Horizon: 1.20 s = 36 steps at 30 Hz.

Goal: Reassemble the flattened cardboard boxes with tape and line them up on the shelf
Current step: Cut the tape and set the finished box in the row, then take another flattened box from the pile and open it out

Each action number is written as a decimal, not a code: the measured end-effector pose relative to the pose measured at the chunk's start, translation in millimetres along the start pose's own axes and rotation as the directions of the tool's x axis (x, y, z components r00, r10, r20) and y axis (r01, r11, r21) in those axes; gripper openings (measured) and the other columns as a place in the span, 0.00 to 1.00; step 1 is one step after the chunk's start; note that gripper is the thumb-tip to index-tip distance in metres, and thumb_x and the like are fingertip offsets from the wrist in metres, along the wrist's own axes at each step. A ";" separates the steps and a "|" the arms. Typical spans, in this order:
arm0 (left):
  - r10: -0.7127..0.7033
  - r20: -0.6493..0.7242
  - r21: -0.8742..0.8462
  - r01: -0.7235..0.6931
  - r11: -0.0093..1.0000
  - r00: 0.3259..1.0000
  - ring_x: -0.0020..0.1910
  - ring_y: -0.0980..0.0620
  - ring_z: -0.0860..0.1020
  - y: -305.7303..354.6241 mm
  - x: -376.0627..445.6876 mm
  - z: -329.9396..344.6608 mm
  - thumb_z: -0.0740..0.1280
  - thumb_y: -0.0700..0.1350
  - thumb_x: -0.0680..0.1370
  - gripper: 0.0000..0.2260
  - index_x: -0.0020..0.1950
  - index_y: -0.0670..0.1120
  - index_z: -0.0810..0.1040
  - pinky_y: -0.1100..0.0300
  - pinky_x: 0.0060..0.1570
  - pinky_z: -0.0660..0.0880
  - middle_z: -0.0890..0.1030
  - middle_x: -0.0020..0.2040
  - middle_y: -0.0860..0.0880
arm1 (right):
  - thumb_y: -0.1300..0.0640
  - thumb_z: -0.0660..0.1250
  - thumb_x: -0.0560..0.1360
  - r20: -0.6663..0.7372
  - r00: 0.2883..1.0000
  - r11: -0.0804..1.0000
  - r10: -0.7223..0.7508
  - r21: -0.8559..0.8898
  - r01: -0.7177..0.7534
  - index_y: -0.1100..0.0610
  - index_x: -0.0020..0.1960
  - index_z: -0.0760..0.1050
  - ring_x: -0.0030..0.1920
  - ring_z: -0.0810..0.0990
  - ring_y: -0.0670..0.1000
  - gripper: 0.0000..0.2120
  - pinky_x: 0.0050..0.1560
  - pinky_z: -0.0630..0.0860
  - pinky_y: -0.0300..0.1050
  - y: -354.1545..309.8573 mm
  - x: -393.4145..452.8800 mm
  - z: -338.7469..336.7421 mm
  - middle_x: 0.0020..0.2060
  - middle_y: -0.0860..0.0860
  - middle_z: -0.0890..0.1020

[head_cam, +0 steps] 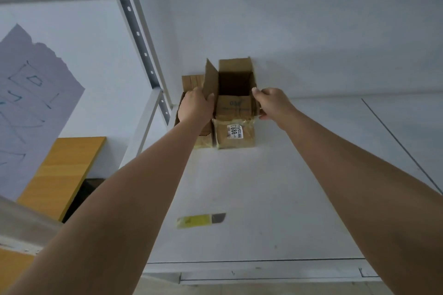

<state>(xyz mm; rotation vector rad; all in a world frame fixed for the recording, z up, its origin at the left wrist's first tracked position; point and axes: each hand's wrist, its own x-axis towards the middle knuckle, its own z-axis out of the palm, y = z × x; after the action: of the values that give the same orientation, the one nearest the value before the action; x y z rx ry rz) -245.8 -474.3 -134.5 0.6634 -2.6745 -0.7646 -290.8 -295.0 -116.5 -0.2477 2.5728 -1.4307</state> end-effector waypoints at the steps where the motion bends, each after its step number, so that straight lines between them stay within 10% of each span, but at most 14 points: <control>1: 0.001 -0.011 -0.002 -0.001 1.000 1.000 0.47 0.48 0.73 -1.5 2.6 0.1 0.59 0.50 0.83 0.15 0.63 0.41 0.73 0.55 0.43 0.69 0.78 0.54 0.43 | 0.46 0.57 0.82 0.005 1.000 1.000 -0.020 0.004 0.020 0.67 0.57 0.76 0.52 0.81 0.62 0.23 0.57 0.77 0.61 -0.1 0.0 3.1 0.52 0.63 0.81; 14: 0.062 -0.011 0.030 -0.061 0.998 0.998 0.46 0.48 0.74 -14.9 -2.0 -12.8 0.63 0.58 0.80 0.19 0.60 0.44 0.73 0.57 0.38 0.69 0.76 0.51 0.47 | 0.42 0.51 0.83 -0.005 0.991 0.976 -0.134 -0.172 0.131 0.72 0.52 0.75 0.52 0.80 0.65 0.32 0.55 0.77 0.54 8.6 -7.8 -4.1 0.46 0.66 0.81; 20: 0.223 -0.168 0.127 -0.204 0.971 0.960 0.67 0.44 0.67 -11.2 -30.1 -30.2 0.63 0.53 0.80 0.19 0.67 0.45 0.70 0.51 0.59 0.71 0.70 0.67 0.45 | 0.39 0.52 0.81 -0.011 0.983 0.849 -0.183 -0.507 0.152 0.61 0.63 0.72 0.57 0.78 0.60 0.28 0.56 0.75 0.53 21.9 -26.0 -15.4 0.56 0.59 0.80; 36: 0.840 0.168 0.033 -0.854 0.519 0.517 0.68 0.44 0.65 150.6 -156.5 73.7 0.65 0.48 0.78 0.18 0.66 0.44 0.72 0.51 0.57 0.71 0.72 0.64 0.43 | 0.42 0.56 0.81 -0.295 0.955 0.623 -0.021 -0.751 -0.219 0.57 0.68 0.68 0.61 0.76 0.60 0.24 0.56 0.74 0.54 136.8 -176.8 -146.5 0.61 0.57 0.77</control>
<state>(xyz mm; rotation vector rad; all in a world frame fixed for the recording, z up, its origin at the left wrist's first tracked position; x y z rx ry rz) -193.0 -251.1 -133.1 -0.7388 -2.6614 -0.3530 -162.5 -61.9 -142.7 0.0023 3.2280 -0.2016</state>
